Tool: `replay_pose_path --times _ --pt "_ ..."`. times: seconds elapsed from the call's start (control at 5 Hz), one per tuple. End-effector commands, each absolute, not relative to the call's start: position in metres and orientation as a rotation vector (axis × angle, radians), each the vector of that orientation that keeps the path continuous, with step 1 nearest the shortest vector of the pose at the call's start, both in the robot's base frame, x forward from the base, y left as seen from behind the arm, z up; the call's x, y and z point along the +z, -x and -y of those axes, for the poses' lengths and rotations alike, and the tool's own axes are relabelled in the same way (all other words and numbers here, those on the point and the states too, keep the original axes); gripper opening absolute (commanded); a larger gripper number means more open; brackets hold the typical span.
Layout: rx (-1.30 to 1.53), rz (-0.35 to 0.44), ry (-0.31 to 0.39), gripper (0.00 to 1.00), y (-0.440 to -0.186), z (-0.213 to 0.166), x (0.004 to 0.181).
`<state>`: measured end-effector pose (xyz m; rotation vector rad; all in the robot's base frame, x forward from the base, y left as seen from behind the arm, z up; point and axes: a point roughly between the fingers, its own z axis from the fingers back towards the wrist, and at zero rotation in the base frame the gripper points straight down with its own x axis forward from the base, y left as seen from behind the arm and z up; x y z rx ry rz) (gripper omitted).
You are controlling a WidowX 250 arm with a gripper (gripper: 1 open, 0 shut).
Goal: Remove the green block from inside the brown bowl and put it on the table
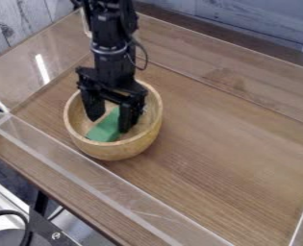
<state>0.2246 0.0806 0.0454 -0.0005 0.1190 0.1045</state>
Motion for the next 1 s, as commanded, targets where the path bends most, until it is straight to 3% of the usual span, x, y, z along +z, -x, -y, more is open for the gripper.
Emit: replay_pose_path --times 0.0,0.4,0.6,0.8 --pt "0.115 -0.092 -0.012 1.00 -0.2303 -0.0857 0.0457" --pt "0.119 -0.097 -0.012 1.00 -0.2322 -0.0860 0.0391" --pt "0.122 -0.097 -0.010 0.00 -0.2330 -0.0863 0.0365" --pt "0.118 -0.084 -0.002 0.00 -0.2351 -0.0844 0.0442"
